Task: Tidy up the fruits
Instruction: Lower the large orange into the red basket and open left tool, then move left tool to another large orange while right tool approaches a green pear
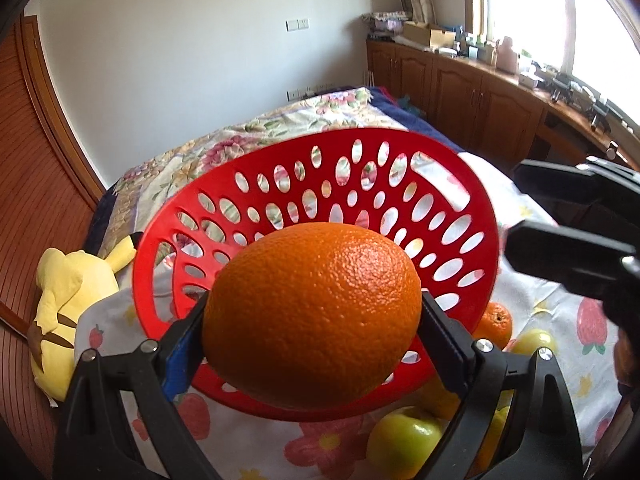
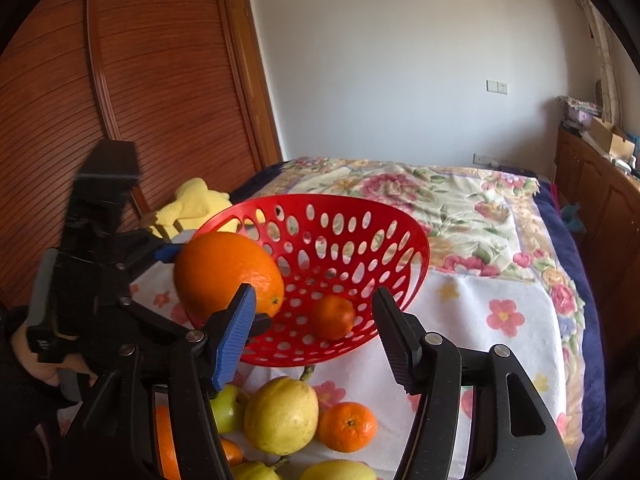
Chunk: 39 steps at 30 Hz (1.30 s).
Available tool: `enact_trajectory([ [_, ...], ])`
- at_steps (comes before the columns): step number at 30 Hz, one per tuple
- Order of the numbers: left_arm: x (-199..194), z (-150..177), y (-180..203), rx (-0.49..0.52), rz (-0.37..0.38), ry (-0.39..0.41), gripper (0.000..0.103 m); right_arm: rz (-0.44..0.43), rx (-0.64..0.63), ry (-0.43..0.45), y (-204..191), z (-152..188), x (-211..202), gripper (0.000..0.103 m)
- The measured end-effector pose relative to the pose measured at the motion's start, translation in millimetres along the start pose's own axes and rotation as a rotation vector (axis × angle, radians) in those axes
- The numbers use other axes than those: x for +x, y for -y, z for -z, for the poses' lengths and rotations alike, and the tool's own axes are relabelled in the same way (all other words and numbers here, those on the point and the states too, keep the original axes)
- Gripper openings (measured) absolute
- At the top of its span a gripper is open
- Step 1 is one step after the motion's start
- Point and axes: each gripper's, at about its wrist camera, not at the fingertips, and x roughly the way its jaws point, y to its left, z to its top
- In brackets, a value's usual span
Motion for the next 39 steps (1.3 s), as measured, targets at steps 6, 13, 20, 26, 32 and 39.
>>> enact_trajectory([
  [6,11.1,1.8,3.3,-0.004,0.012,-0.047,0.095,0.004,0.016,0.001,4.6,2.8,-1.0,0.065],
  [13,-14.3,-13.2,1.8,-0.014,-0.007,0.042,0.094,0.024,0.026,-0.018,8.5,8.0,2.4,0.070],
  [20,-44.1,-8.1,-4.8,-0.023,-0.014,0.104,0.094,0.025,0.034,0.005,7.0,10.0,-12.1,0.071],
  [26,-65.8,21.7,-7.3,-0.061,0.040,0.145,0.094,0.034,0.032,0.017,5.8,19.5,-29.6,0.071],
  [32,-81.3,60.1,-4.3,-0.092,0.080,0.166,0.094,0.051,0.027,-0.001,-1.6,43.5,-37.2,0.071],
  [39,-94.1,104.3,4.5,-0.130,0.114,0.168,0.094,0.046,0.038,-0.035,-17.5,76.8,-41.7,0.070],
])
